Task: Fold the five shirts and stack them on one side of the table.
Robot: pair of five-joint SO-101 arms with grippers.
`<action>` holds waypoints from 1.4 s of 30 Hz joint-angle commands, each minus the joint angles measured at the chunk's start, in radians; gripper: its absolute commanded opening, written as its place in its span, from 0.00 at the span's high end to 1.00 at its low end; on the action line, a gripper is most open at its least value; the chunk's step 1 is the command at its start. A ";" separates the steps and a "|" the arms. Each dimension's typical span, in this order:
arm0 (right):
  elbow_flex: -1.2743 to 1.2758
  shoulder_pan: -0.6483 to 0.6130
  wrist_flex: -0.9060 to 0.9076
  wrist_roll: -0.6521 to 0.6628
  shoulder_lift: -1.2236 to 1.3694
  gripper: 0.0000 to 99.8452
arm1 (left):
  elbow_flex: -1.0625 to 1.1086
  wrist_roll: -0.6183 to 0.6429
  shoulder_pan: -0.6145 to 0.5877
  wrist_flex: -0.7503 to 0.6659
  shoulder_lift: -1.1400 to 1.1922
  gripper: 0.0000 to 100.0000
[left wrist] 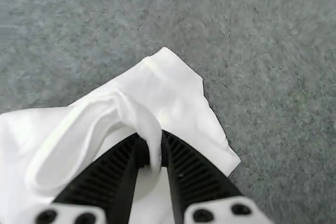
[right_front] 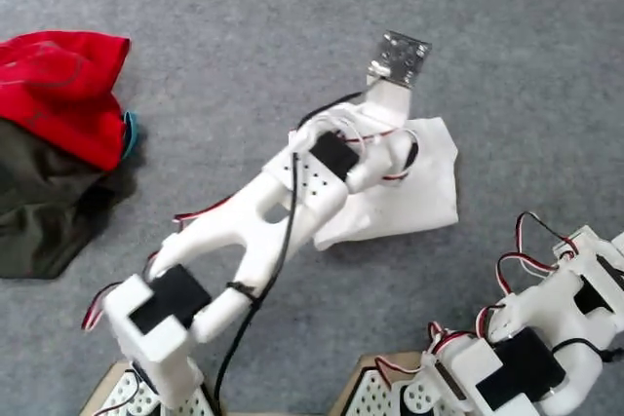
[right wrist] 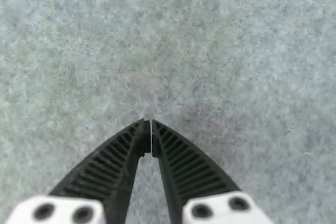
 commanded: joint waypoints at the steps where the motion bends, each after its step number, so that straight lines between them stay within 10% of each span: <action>1: -0.002 0.008 -0.018 -0.008 -0.033 0.98 | -0.134 0.011 0.025 -0.025 0.049 0.97; 15: -0.002 0.005 -0.018 -0.008 -0.033 0.98 | -0.344 0.012 0.082 -0.023 0.247 0.97; 24: -0.002 0.005 -0.018 -0.008 -0.033 0.98 | -0.441 0.221 0.033 0.118 0.241 0.75; 34: -0.053 -0.074 0.097 0.068 -0.104 0.99 | -0.785 0.203 -0.300 0.529 0.252 0.95; 42: -0.372 -0.480 0.658 0.413 -0.354 0.99 | -0.783 0.037 -0.567 0.868 0.250 0.97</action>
